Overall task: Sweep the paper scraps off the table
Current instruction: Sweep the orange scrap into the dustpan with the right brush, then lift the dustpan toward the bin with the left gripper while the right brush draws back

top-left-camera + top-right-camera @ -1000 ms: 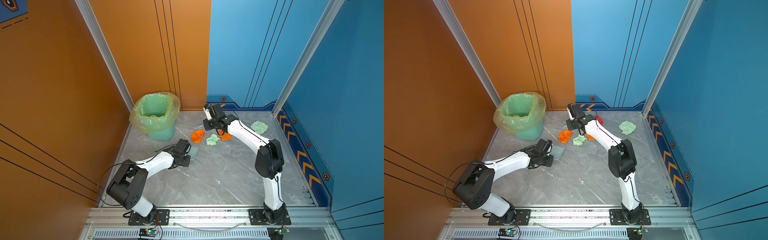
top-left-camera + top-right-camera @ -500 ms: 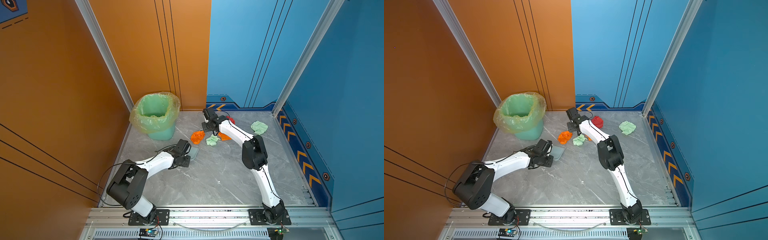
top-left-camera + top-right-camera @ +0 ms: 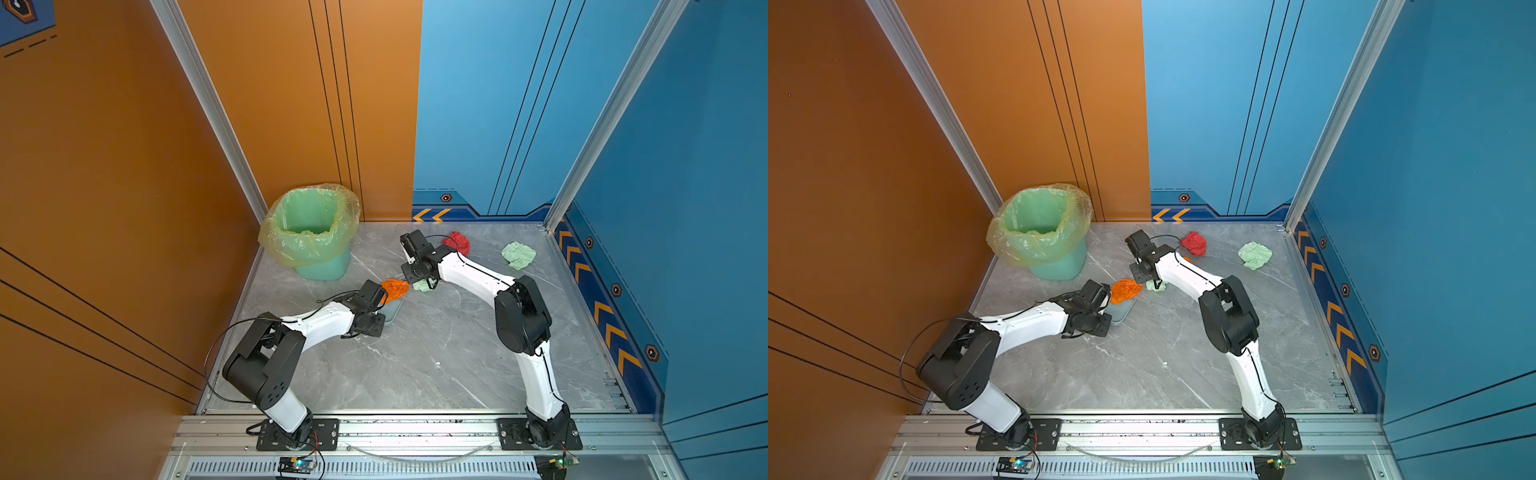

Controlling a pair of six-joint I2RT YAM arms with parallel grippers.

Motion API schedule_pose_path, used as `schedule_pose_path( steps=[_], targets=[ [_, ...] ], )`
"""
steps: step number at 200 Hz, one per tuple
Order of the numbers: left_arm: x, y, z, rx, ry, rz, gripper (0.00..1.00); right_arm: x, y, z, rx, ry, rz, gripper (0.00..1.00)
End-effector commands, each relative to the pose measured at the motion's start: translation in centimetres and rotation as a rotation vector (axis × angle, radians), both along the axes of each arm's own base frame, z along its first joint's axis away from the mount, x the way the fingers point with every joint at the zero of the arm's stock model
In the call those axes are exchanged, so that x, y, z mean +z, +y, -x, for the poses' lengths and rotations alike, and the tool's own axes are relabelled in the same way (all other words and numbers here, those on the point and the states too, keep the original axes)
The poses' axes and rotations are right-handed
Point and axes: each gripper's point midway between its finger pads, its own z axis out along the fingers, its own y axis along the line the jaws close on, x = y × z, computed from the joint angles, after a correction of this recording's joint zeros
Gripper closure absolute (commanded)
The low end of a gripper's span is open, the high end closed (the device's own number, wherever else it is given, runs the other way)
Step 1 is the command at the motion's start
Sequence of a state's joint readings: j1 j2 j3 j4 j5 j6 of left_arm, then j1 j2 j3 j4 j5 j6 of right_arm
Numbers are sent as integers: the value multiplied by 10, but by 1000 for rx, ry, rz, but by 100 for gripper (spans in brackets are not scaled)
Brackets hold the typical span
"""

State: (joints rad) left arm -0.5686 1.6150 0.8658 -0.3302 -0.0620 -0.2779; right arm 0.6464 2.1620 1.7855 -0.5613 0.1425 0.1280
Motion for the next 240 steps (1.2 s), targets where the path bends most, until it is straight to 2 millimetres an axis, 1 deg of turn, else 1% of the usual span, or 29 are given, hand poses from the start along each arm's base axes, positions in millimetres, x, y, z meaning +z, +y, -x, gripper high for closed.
schedule_pose_path(
  steps=[1,23,40,42,46,68,69,71,84,100,120,139,158,174,175,177,182,204,240],
  targets=[
    [0,-8,0,-26,10,8,96,1,5,22,60,29,-4,100],
    [-3,-6,1,-24,14,2,97,-3,13,37,125,40,-12,100],
    [-4,-6,1,-21,9,4,96,-13,12,44,151,52,14,100],
    [-3,-6,1,-21,8,5,96,-3,12,44,154,35,3,100],
    [-3,-7,1,-22,7,5,96,0,12,45,160,29,1,100],
    [-3,-6,0,-19,1,9,96,-1,6,52,181,25,15,100],
    [-3,-6,0,-19,1,9,97,-2,12,57,196,26,16,100],
    [-2,-6,0,-21,-1,10,96,0,16,60,208,23,14,100],
    [-1,-7,0,-22,-5,17,96,-1,18,68,237,28,11,100],
    [2,-10,-1,-26,-22,40,97,4,23,77,284,29,-12,100],
    [6,-13,-2,-31,-37,64,97,12,21,78,275,7,-18,100],
    [9,-15,-1,-42,-44,70,97,23,17,75,249,-16,-44,100],
    [13,-14,0,-46,-52,71,97,35,10,65,208,-50,-59,100],
    [18,-14,1,-51,-61,71,96,49,10,63,197,-76,-75,100],
    [18,-14,1,-51,-61,71,96,50,4,58,181,-78,-76,100],
    [19,-14,1,-52,-63,71,96,52,-2,54,168,-80,-77,100],
    [22,-14,1,-53,-70,71,96,58,-5,51,158,-90,-84,100],
    [36,-11,0,-48,-102,76,96,82,-13,46,138,-127,-122,100],
    [69,-4,-1,-38,-161,74,96,125,-33,44,104,-184,-197,100]
  ],
)
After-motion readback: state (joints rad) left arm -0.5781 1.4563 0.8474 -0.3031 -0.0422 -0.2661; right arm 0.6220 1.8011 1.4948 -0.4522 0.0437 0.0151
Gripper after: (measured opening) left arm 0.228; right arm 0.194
